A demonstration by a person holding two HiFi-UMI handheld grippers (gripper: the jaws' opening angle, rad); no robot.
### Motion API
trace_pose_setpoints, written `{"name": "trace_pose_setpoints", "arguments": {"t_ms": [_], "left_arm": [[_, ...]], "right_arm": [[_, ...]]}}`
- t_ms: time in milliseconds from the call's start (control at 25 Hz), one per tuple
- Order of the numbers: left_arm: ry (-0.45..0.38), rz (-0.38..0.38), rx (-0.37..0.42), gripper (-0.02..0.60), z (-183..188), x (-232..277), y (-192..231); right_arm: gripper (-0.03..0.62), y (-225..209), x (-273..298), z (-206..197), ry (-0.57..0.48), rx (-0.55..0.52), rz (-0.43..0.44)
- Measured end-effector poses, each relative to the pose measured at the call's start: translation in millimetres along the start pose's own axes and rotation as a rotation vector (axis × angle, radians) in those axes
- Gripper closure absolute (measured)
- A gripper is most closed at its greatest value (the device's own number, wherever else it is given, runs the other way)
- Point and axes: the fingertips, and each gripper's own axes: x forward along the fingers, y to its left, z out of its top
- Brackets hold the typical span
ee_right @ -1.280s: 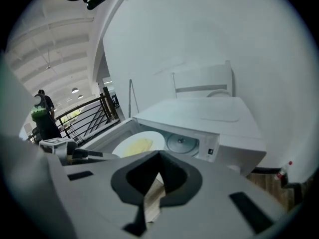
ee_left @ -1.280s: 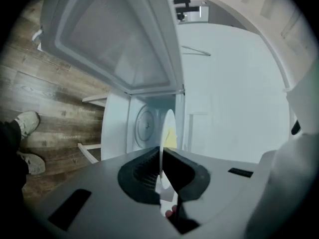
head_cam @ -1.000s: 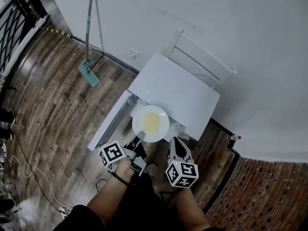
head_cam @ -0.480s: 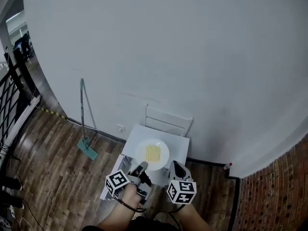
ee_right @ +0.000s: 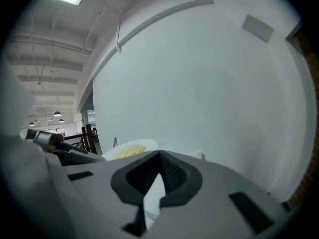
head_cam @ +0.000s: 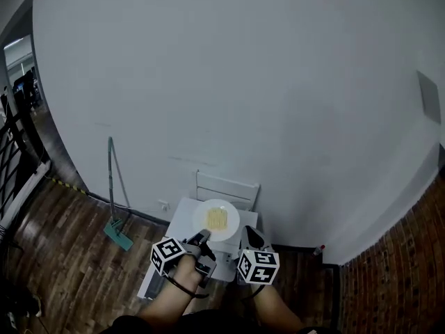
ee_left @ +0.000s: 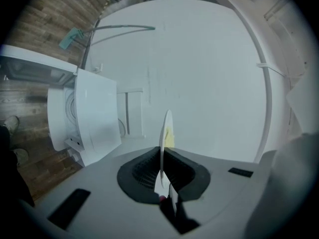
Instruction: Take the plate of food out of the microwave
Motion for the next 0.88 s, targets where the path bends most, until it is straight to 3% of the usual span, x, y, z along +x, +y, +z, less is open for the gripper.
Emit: {"name": "trace_pose_setpoints", "arguments": {"t_ms": [280, 600, 880], "left_arm": [[0.037, 0.019, -0.021, 0.571, -19.7, 9.5, 8.2], [0.012, 0.026, 0.016, 0.571, -7.1, 14.7, 9.5], [0.027, 0.022, 0.003, 0.571, -7.8, 22.6, 11.5]], "right_arm": [[0.586, -9.1, -2.1, 2.1, -0.010, -0.001, 0.005], [0.586, -16.9, -1.4, -7.9, 0.012, 0.002, 0.001], [0.587, -18.2, 6.4, -5.4, 0.003, 0.004, 0.008]]}}
